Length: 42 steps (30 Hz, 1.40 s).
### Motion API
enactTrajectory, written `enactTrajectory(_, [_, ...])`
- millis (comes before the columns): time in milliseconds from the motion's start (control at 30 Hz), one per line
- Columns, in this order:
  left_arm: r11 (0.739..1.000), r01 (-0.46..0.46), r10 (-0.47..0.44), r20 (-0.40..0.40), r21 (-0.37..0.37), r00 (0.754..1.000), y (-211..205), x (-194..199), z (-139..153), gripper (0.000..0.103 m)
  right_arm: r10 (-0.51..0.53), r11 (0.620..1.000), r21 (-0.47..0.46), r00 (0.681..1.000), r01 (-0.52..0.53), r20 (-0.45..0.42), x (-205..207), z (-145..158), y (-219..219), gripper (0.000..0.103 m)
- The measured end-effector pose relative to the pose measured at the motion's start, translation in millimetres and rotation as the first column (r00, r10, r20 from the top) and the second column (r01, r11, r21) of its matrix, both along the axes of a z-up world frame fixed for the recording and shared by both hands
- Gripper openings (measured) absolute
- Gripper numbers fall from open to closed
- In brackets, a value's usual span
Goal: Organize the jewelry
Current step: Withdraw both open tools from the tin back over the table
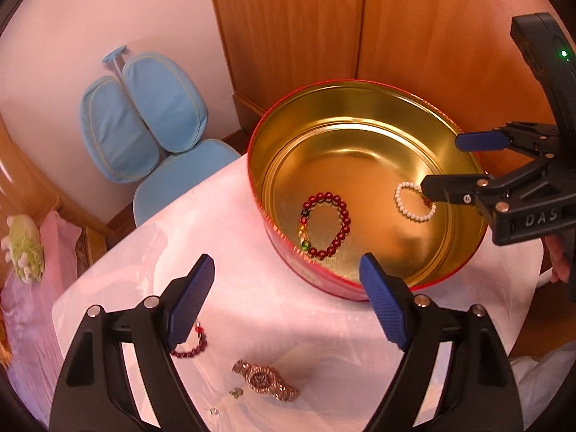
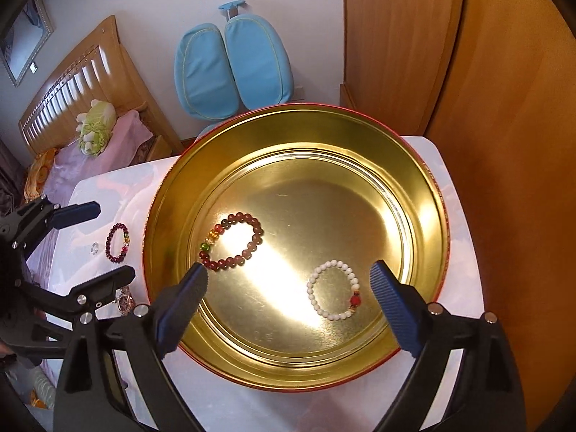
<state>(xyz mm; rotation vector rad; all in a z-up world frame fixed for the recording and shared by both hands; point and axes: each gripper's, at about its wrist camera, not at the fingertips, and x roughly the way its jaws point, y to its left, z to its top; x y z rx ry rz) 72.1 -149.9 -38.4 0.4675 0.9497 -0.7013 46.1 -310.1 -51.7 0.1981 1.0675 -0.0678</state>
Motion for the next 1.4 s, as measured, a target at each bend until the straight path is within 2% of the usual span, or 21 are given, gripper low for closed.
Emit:
enactTrajectory(300, [0.993,-0.117,0.117,-0.033,-0.018,0.993,35.0,-8.8,-8.5,0.081,0.064,0.998,0.019,0.998,-0.064,0.012,-0.8,5.0,16.1,0.092])
enactTrajectory(600, [0.964,-0.261,0.258,-0.052,-0.055,0.965,82.0,-21.0,-6.1,0.081,0.139,0.988,0.051,0.984,-0.145,0.108,-1.4,27.3,39.7,0.093])
enactTrajectory(833, [0.915,-0.390,0.383,-0.089,-0.098,0.920,128.6,-29.8,-5.9,0.081,0.224,0.970,0.065,0.963,-0.236,0.153,-4.5,37.5,66.5,0.093])
enactTrajectory(1000, [0.857,-0.491,0.474,-0.132,-0.157,0.870,170.0,-43.3,-2.7,0.081,0.298,0.946,0.073,0.937,-0.315,0.182,-6.7,41.9,89.8,0.093])
enactTrajectory(1133, [0.818,-0.555,0.541,-0.125,-0.149,0.831,202.5,-59.7,-4.3,0.081,0.351,0.923,0.090,0.915,-0.374,0.199,-7.6,41.3,111.3,0.092])
enactTrajectory(1267, [0.796,-0.592,0.580,-0.120,-0.124,0.806,231.7,-80.8,-11.6,0.081,0.414,0.896,0.087,0.891,-0.434,0.187,-3.5,33.8,138.4,0.093])
enactTrajectory(1400, [0.790,-0.605,0.594,-0.119,-0.097,0.795,251.8,-102.4,-26.8,0.081,0.457,0.877,0.082,0.875,-0.473,0.159,4.0,25.7,160.3,0.092])
